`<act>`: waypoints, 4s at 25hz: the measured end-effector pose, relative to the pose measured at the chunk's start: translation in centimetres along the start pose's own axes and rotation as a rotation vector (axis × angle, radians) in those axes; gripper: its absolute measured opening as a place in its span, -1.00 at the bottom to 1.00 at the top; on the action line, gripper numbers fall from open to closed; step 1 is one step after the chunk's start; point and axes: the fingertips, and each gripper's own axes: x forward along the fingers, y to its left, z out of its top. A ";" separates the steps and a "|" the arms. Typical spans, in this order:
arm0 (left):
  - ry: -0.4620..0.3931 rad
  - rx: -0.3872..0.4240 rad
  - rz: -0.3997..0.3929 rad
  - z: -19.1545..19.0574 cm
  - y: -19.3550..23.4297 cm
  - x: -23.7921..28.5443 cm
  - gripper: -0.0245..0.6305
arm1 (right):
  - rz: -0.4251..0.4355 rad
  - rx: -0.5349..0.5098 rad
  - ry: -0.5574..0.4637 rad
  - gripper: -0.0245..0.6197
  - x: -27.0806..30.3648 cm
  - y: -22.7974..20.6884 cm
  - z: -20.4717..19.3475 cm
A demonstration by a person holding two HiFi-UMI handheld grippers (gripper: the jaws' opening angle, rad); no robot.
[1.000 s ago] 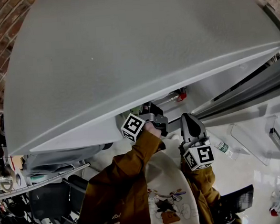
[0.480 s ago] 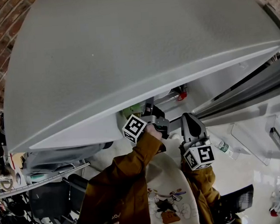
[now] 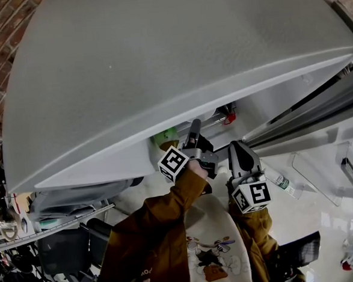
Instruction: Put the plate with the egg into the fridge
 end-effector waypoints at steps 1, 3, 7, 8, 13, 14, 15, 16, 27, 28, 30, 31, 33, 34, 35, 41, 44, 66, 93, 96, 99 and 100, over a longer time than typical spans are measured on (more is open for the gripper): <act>0.001 -0.001 -0.002 0.0 0.0 0.0 -0.61 | -0.001 0.001 0.000 -0.90 0.0 0.0 0.0; 0.004 -0.006 -0.005 -0.1 0.0 0.0 -0.61 | 0.000 0.003 -0.001 -0.90 0.0 0.1 0.0; 0.009 -0.009 0.007 -0.2 0.3 0.0 -0.61 | 0.003 0.008 0.002 -0.90 -0.1 0.2 -0.2; 0.009 -0.007 0.013 -0.2 0.4 -0.1 -0.61 | 0.003 0.009 0.003 -0.90 -0.1 0.2 -0.3; 0.006 -0.007 0.012 0.2 0.2 0.2 -0.62 | 0.002 0.007 0.004 -0.90 -0.2 0.3 -0.2; 0.005 -0.011 0.013 0.2 0.2 0.3 -0.62 | 0.002 0.006 0.004 -0.90 -0.2 0.2 -0.2; 0.003 -0.015 0.015 0.3 0.2 0.4 -0.62 | 0.002 0.007 0.005 -0.90 -0.2 0.3 -0.2; 0.001 -0.019 0.017 0.5 0.2 0.3 -0.62 | 0.002 0.008 0.006 -0.90 -0.2 0.3 -0.3; -0.003 -0.030 0.021 0.9 0.3 0.3 -0.86 | 0.017 0.007 0.012 -0.90 -0.1 0.5 -0.4; -0.003 -0.032 0.021 0.9 0.3 0.3 -0.86 | 0.018 0.005 0.013 -0.90 0.0 0.5 -0.4; -0.003 -0.034 0.020 0.9 0.3 0.3 -0.86 | 0.020 0.003 0.016 -0.90 0.1 0.5 -0.5; -0.003 -0.035 0.020 0.9 0.3 0.3 -0.86 | 0.023 0.003 0.019 -0.90 0.2 0.5 -0.6; -0.002 -0.037 0.021 0.9 0.4 0.3 -0.86 | 0.043 0.008 0.033 -0.90 0.5 0.6 -0.9; -0.002 -0.037 0.021 0.9 0.3 0.3 -0.86 | 0.056 0.011 0.042 -0.90 0.9 0.6 -1.2; -0.002 -0.037 0.021 0.9 0.3 0.3 -0.86 | 0.065 0.014 0.052 -0.90 1.3 0.5 -1.5; 0.001 -0.038 0.022 1.0 0.2 0.2 -0.86 | 0.071 0.153 0.112 -0.89 4.2 -1.5 -3.2; 0.001 -0.043 0.020 1.0 0.2 0.1 -0.86 | 0.092 0.208 0.135 -0.72 5.5 -1.7 -3.5; 0.003 -0.046 0.018 0.9 0.4 0.0 -0.86 | 0.300 0.892 0.275 -0.72 12.1 -1.2 -4.6; 0.054 -0.040 -0.012 0.7 -0.2 0.6 -0.86 | 0.335 1.074 0.291 -0.85 14.0 -0.6 -4.3; 0.068 -0.019 0.012 0.7 0.0 0.4 -0.86 | 0.335 1.092 0.299 -0.85 14.3 -0.7 -4.6; 0.071 -0.018 0.022 0.7 0.2 0.4 -0.86 | 0.347 1.132 0.304 -0.84 14.7 -0.8 -4.9; 0.071 -0.024 0.025 0.7 0.2 0.4 -0.86 | 0.351 1.149 0.305 -0.85 14.8 -0.7 -4.9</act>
